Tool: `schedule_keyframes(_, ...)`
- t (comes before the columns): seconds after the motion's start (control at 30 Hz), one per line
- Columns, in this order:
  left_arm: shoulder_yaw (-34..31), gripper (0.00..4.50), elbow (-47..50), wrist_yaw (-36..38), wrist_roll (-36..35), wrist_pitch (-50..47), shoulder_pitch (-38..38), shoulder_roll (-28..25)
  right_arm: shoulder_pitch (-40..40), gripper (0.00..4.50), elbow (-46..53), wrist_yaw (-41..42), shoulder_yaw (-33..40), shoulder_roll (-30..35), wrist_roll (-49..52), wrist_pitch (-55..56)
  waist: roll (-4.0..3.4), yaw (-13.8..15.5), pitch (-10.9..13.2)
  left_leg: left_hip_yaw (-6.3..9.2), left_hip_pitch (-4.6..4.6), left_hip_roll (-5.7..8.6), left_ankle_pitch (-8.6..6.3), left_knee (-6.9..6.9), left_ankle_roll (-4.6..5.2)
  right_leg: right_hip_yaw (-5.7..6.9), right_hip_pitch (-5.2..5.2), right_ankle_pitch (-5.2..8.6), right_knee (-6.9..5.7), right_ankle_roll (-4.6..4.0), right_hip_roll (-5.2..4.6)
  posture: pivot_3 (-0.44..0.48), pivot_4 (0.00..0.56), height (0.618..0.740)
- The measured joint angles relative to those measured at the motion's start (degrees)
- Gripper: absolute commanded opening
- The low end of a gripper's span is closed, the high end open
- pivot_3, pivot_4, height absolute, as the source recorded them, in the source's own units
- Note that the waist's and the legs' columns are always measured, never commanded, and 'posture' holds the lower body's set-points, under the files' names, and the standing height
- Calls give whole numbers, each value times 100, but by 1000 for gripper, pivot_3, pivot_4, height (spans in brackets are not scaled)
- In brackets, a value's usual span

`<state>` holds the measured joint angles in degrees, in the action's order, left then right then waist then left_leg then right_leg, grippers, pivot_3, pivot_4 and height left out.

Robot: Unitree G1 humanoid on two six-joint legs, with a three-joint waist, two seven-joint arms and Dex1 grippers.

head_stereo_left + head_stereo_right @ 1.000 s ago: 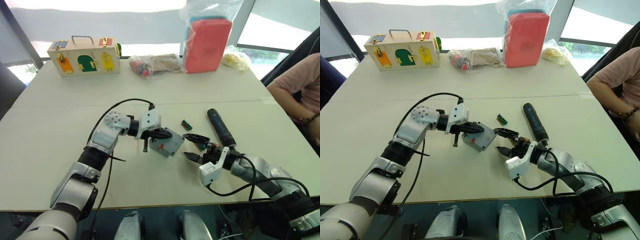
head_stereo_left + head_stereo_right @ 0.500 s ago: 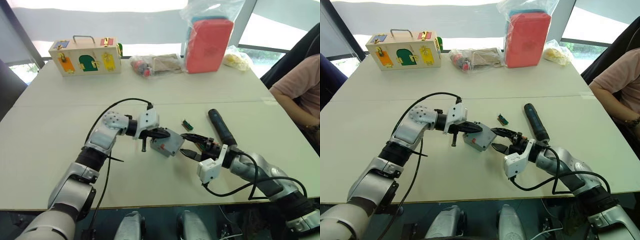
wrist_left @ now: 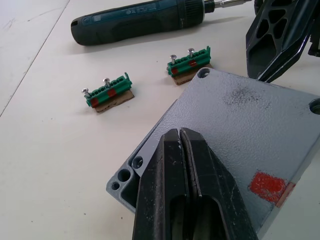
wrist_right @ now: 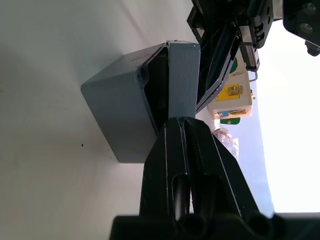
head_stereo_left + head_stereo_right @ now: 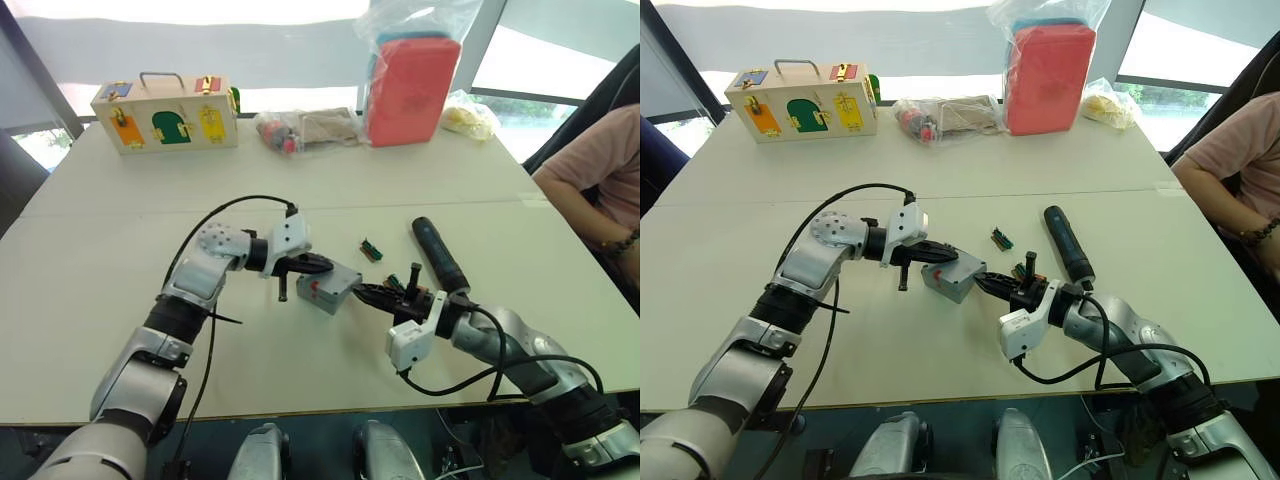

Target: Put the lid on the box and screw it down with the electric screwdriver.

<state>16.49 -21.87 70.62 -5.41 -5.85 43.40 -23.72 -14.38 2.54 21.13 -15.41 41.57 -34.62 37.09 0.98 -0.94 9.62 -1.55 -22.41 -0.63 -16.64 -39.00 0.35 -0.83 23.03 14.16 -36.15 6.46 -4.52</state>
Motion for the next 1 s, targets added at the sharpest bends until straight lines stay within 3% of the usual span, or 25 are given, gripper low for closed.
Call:
schedule_keyframes(0.27, 6, 0, 81, 12, -1, -15, -26, 15, 49, 109, -1, 109, 0, -2, -54, -85, 0, 11, 0, 0, 0, 0, 0, 0, 0, 0, 0, 0, 0, 0, 0, 0, 150, 730)
schedule_keyframes(0.37, 12, 0, 135, 14, -1, -16, -49, 14, 105, 879, -1, 177, 0, -2, -6, -146, 0, 18, 0, 0, 0, 0, 0, 0, 0, 0, 0, 0, 0, -1, -1, 0, 150, 730)
schedule_keyframes(0.57, 8, 0, 167, 12, 0, -41, -61, 3, 191, 3260, 23, 168, 1, -15, -118, -179, 0, 14, 0, 0, -1, 0, 0, 1, 0, 0, 0, 1, 1, -1, -1, 0, 150, 730)
schedule_keyframes(0.97, 12, 0, 219, 31, -8, -52, -70, 10, 187, 3260, 240, -247, 12, -291, -503, -383, 1, 39, 1, -1, -3, 6, 0, 0, 0, 0, 0, 2, 2, -3, -9, 0, 150, 730)
schedule_keyframes(1.0, 12, 0, 220, 31, -8, -55, -70, 11, 185, 3053, 240, -247, 6, -314, -518, -395, 1, 37, 1, -1, -3, 6, 0, 0, 0, 0, 0, 2, 2, -3, -9, 0, 150, 730)
